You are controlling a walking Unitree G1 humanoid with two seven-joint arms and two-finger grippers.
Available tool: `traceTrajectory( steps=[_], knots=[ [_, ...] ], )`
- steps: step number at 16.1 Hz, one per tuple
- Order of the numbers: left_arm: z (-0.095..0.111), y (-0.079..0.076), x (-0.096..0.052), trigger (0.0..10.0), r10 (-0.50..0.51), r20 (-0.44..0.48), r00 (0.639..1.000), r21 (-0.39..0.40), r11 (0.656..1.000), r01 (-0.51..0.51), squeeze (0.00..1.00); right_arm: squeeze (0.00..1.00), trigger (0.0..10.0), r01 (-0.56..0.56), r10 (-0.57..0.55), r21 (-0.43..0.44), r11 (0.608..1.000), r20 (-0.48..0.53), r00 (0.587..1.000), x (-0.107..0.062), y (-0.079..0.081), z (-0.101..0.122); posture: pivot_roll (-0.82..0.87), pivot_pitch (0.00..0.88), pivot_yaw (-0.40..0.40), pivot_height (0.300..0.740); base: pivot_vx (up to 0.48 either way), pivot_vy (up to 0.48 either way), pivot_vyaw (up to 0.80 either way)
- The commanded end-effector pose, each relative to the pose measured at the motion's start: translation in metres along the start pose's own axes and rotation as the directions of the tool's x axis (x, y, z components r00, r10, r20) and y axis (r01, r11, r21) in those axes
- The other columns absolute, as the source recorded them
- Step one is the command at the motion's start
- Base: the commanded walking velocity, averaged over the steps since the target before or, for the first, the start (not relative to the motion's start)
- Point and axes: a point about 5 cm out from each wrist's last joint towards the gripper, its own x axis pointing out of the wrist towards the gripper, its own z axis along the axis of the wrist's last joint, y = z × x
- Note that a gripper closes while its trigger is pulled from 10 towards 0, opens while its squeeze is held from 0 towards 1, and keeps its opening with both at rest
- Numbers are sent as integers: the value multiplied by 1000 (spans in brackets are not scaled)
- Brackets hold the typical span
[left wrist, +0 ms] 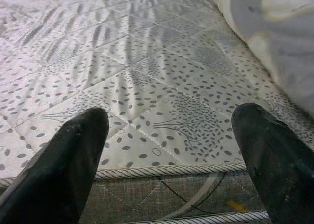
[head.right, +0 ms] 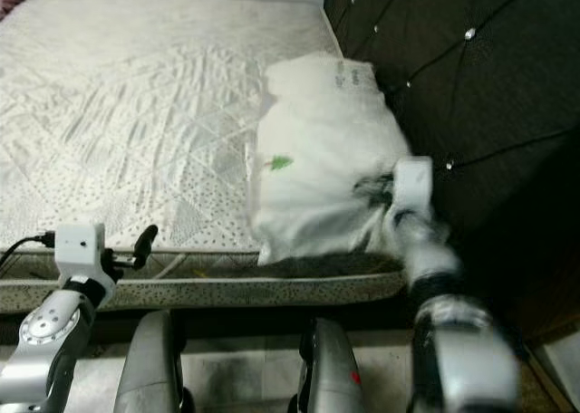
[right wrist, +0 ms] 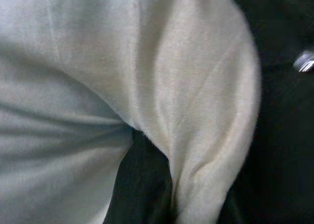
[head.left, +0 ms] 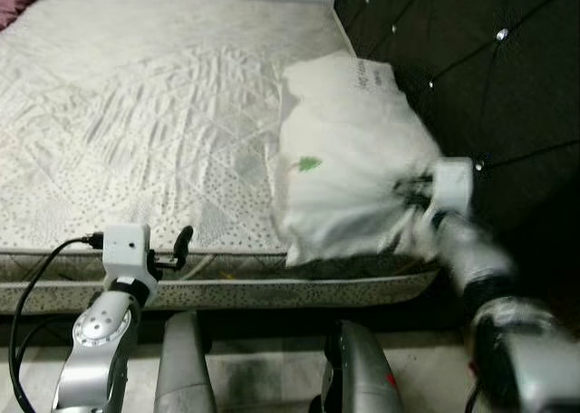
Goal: Clean up the room
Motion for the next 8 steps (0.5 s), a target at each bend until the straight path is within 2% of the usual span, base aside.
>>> traceTrajectory(
  steps=[1, 3, 5, 7, 8],
  knots=[
    [0, 3, 0, 10000, 12, 1, 1000, 13, 1000, -12, 0, 0, 0, 77, -79, 19, 997, 89, 993, 0, -21, 30, 111, 1, -112, 556, 0, 0, 0],
    [-1, 5, -3, 10000, 30, 0, 1000, 13, 999, -30, 0, 0, 0, 214, -226, 94, 972, 136, 965, -6, -68, 67, 117, 2, -121, 556, 0, 0, 0],
    [-3, 4, -5, 10000, 34, -3, 999, 10, 999, -34, 0, 0, 0, 306, -324, 126, 944, 169, 931, -15, -99, 86, 119, 8, -119, 556, 0, 0, 0],
    [-3, 4, -6, 10000, 31, -6, 1000, 12, 999, -31, 0, 0, 0, 341, -364, 157, 927, 157, 918, -21, -117, 86, 116, 9, -116, 556, 0, 0, 0],
    [-3, 5, -5, 10000, 31, -6, 999, 14, 999, -31, 0, 0, 0, 336, -358, 155, 929, 148, 922, -21, -118, 83, 113, 10, -113, 556, 0, 0, 0]
  ],
)
